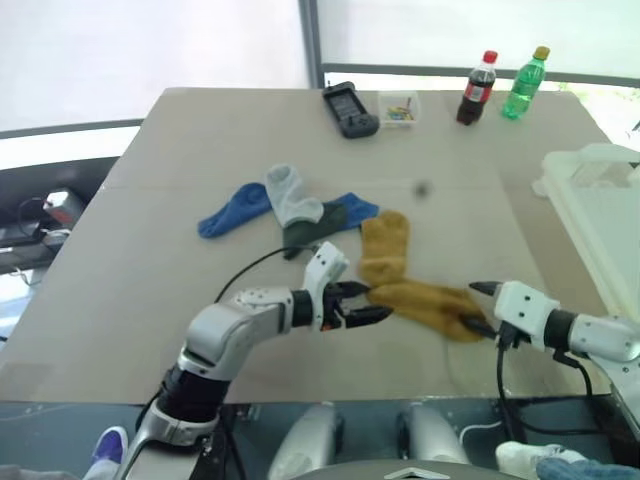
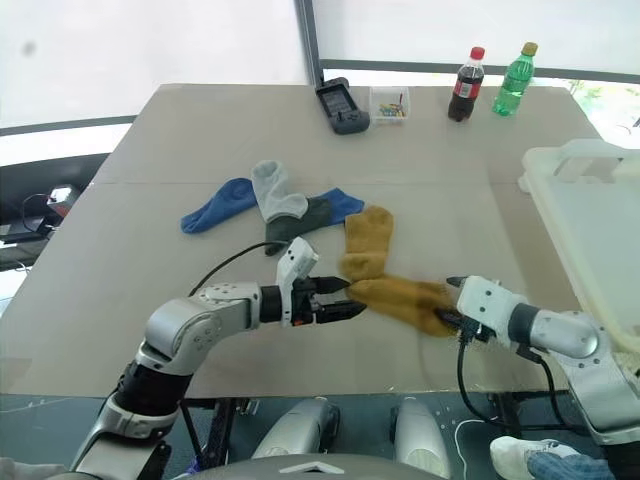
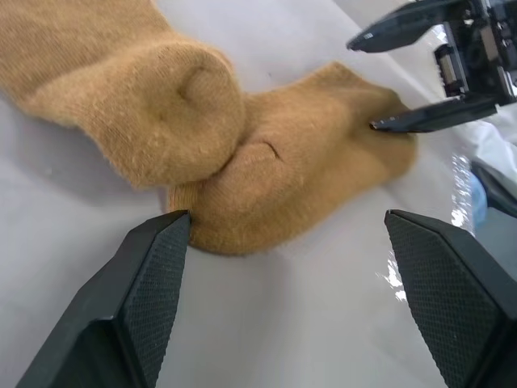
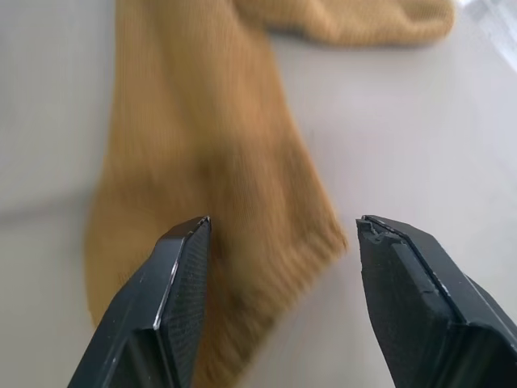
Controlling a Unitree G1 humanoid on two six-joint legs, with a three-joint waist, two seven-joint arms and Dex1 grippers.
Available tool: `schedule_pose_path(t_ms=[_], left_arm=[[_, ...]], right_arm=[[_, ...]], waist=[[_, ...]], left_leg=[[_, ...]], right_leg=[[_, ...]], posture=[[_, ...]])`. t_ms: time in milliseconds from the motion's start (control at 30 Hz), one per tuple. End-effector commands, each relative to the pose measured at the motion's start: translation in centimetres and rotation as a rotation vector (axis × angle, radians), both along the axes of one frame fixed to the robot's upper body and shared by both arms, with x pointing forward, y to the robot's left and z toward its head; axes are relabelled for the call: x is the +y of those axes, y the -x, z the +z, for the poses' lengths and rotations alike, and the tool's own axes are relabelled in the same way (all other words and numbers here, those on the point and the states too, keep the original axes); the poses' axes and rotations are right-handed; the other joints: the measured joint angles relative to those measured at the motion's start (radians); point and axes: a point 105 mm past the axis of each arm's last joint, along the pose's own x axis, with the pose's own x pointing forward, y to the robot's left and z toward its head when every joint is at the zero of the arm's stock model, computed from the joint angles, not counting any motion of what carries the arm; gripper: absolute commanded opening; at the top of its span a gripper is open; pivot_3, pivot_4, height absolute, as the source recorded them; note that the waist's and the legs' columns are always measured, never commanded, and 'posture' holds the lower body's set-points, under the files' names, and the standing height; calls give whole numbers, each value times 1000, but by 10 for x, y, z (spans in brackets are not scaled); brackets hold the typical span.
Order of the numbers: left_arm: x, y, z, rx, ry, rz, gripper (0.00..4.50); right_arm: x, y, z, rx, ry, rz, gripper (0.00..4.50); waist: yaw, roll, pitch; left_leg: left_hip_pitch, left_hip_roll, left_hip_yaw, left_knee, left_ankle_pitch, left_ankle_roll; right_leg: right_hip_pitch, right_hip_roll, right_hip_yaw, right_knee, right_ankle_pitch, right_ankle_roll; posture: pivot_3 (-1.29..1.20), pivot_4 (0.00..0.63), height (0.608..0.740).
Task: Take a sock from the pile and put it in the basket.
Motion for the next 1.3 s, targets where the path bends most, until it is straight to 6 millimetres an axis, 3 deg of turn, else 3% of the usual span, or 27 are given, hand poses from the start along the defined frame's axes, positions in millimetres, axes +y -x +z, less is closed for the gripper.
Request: schedule_pose_path(t_ms=[33, 167, 400, 800, 967, 1133, 1300], left_arm=[[-10, 5, -3, 87, 59, -27, 4078], [-11, 7, 2, 121, 101, -39, 4078], [10, 21, 9, 108, 100, -102, 4078], [7, 17, 21, 22, 144, -97, 4078], [13, 7, 27, -90, 142, -33, 4078], [34, -9, 47, -423, 131, 155, 4078], [65, 7, 54, -470, 156, 130, 4301]], right_arm=[[8, 1, -12, -35, 108, 60, 2931], [-5, 19, -44, 10, 267, 179, 2931], [-27, 21, -34, -44, 336, 238, 2931], [-33, 24, -21, -109, 328, 285, 2931], [-18, 11, 10, -112, 65, 138, 2931], [0, 5, 38, -69, -176, 57, 2931], [7, -5, 46, -44, -247, -14, 2931]], waist=[[3, 0, 0], [2, 0, -1], [3, 0, -1], [6, -1, 0], [3, 1, 1], [-1, 5, 4], [1, 5, 4]], left_leg=[[0, 0, 0, 0, 0, 0], [1, -1, -1, 0, 0, 0], [3, -1, -3, 0, 0, 0], [2, -1, -5, 0, 0, 0], [2, 0, -5, 0, 0, 0], [1, 1, -4, 0, -1, 0], [-2, 1, -4, -2, -1, 0]], right_leg=[[0, 0, 0, 0, 0, 0], [1, 0, -2, -1, 0, 0], [4, 0, -3, -3, 0, 0], [6, 0, -4, -4, 0, 0], [6, -1, -3, -4, 0, 0], [5, -3, 0, -4, 0, 0], [1, -3, 0, -5, 0, -1]], posture=[[0, 150, 740], [0, 150, 740], [0, 150, 740], [0, 150, 740], [0, 150, 740], [0, 150, 740], [0, 150, 740]])
